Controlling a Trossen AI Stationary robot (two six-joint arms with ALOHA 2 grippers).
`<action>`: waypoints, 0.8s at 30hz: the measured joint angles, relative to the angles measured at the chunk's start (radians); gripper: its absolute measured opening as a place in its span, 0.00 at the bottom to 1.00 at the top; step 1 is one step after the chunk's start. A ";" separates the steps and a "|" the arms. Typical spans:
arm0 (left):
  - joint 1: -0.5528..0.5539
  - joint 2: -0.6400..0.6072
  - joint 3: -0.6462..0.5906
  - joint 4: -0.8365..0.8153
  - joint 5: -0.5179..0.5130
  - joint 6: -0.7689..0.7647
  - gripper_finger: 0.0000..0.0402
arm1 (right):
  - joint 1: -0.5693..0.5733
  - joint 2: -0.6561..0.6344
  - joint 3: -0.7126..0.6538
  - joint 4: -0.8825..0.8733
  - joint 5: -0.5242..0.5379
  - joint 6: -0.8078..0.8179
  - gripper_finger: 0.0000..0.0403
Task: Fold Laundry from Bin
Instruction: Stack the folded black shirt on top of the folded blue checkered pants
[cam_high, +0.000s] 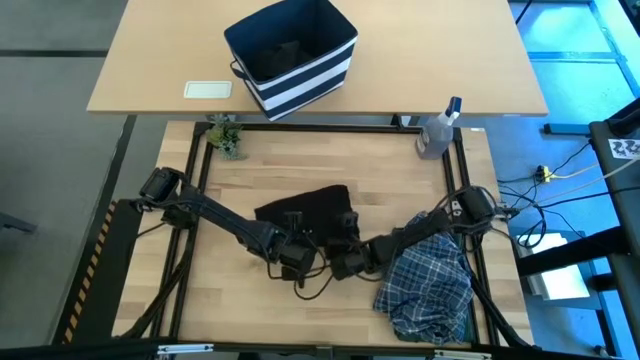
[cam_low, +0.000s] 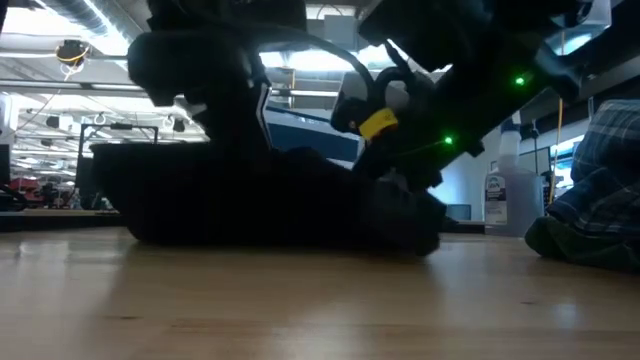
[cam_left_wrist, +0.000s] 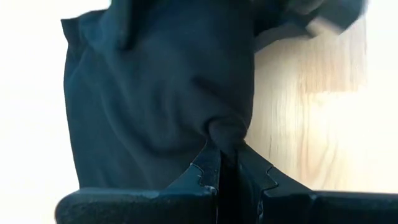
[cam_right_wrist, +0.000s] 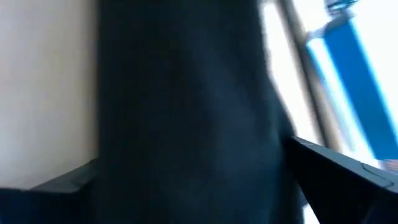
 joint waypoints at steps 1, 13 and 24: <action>0.000 0.000 0.004 0.000 0.001 0.002 0.03 | -0.003 0.000 0.001 0.003 0.036 -0.012 0.96; -0.003 -0.001 0.006 -0.011 0.011 0.001 0.03 | -0.015 0.001 0.002 0.020 0.011 -0.051 0.46; -0.016 -0.009 0.007 -0.119 0.122 0.046 0.36 | -0.043 0.001 0.002 0.050 -0.171 0.006 0.10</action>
